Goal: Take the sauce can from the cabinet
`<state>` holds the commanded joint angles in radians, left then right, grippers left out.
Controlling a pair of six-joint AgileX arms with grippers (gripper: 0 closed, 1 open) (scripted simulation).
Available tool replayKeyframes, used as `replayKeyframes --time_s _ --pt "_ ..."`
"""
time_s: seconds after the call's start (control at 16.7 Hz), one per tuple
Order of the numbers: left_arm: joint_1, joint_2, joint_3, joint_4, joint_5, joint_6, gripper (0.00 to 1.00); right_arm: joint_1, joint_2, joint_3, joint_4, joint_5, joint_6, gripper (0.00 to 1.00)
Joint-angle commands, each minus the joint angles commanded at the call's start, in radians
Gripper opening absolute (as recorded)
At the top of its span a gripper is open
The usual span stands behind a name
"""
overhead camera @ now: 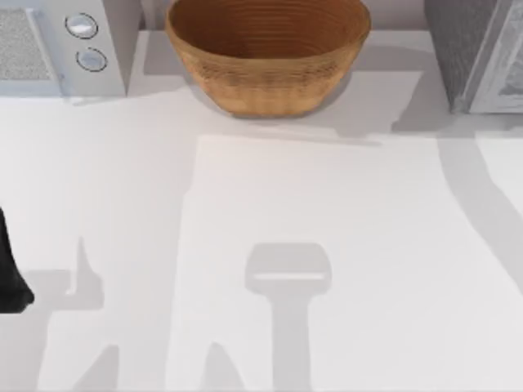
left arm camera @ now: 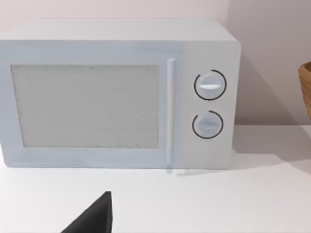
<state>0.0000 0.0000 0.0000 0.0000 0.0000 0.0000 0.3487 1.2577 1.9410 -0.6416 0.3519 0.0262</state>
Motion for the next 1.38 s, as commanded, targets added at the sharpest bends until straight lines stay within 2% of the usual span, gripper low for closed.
replayKeyframes --time_s 0.24,0.66,0.9,1.14,1.38 --pt "0.000 0.000 0.000 0.000 0.000 0.000 1.00 -0.058 -0.225 -0.359 0.116 -0.067 -0.004 0.00" --pt "0.000 0.000 0.000 0.000 0.000 0.000 1.00 -0.195 -0.714 -1.226 0.359 -0.206 -0.016 0.00" --pt "0.000 0.000 0.000 0.000 0.000 0.000 1.00 -0.273 -0.986 -1.631 0.498 -0.281 -0.021 0.00" --pt "0.000 0.000 0.000 0.000 0.000 0.000 1.00 -0.329 -1.190 -1.871 0.604 -0.334 -0.025 0.00" --pt "0.000 0.000 0.000 0.000 0.000 0.000 1.00 -0.349 -1.258 -1.941 0.642 -0.352 -0.026 0.00"
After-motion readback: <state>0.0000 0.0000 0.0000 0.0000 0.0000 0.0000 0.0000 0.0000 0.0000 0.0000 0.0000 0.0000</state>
